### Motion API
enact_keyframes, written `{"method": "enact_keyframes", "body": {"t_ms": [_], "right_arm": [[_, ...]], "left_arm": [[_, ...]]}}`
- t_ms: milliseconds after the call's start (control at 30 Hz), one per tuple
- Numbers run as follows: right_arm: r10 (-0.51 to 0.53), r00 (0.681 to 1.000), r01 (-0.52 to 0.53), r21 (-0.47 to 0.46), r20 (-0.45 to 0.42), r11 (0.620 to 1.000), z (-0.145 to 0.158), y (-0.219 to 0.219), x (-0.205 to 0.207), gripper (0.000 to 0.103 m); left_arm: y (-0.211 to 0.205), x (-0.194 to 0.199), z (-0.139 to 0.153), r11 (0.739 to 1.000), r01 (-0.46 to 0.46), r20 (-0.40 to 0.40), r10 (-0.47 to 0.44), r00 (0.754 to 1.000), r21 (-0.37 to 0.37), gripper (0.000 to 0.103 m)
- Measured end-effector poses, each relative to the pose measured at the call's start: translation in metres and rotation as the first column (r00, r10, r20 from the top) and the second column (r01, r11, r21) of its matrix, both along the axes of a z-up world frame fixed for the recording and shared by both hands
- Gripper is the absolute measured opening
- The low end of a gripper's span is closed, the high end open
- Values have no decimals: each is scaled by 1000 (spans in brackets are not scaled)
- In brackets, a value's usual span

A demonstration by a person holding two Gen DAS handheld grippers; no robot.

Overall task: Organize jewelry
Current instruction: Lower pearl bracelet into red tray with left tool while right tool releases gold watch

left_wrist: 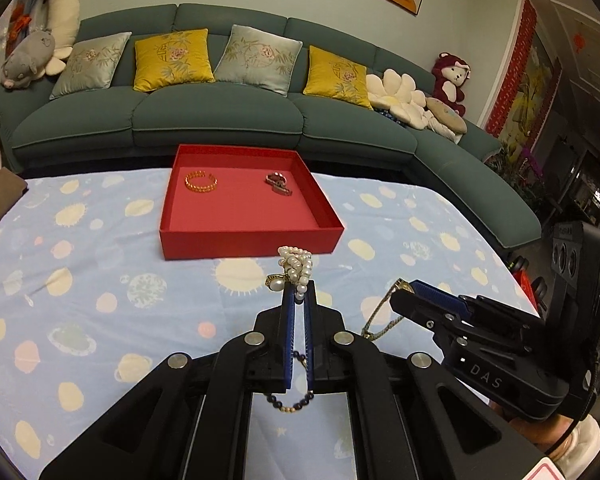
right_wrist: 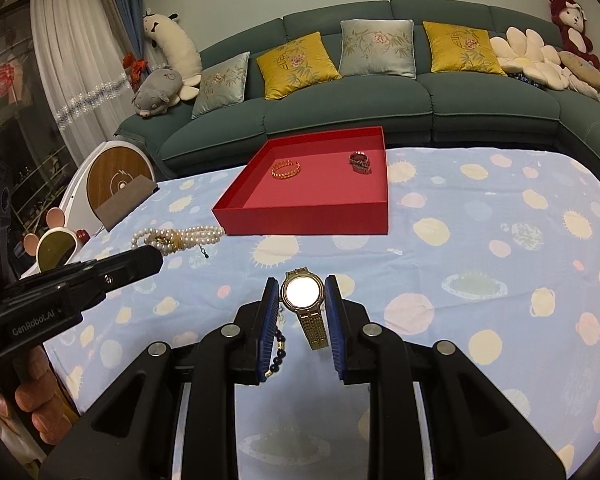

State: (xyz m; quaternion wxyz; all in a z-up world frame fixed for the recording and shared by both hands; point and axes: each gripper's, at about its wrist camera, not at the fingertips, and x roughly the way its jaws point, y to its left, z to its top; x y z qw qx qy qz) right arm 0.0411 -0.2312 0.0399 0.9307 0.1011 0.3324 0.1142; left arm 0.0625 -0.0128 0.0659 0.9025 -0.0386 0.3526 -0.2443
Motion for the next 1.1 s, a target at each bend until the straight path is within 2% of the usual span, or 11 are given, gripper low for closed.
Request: {"method": "enact_keyframes", "body": {"t_ms": [67, 233, 333, 433, 567, 733, 867, 1100], "right_arm": [[-4, 1000, 4, 6, 17, 1000, 9, -1, 5, 23], [-14, 997, 12, 19, 77, 1000, 44, -9, 30, 23], [-11, 994, 10, 6, 109, 1000, 63, -11, 53, 23], [-9, 994, 8, 7, 109, 1000, 68, -12, 85, 23], [-16, 996, 13, 33, 84, 999, 59, -15, 126, 23], [-15, 999, 14, 34, 35, 999, 37, -11, 171, 23], [-22, 1000, 22, 27, 3, 999, 19, -10, 196, 23], [-28, 998, 29, 10, -58, 1000, -9, -13, 224, 23]], "left_arm": [[3, 12, 10, 1000, -16, 23, 16, 1000, 3, 2], [4, 53, 29, 996, -59, 103, 51, 993, 71, 2], [6, 85, 30, 992, -86, 118, 75, 990, 89, 2], [6, 118, 21, 988, -97, 120, 82, 989, 124, 2], [7, 156, 5, 987, -102, 85, 92, 992, 124, 2], [5, 184, -14, 986, -95, 59, 87, 994, 139, 2], [3, 204, -32, 988, -89, 13, 88, 996, 130, 2], [-3, 224, -62, 984, -81, -33, 87, 996, 158, 2]]}}
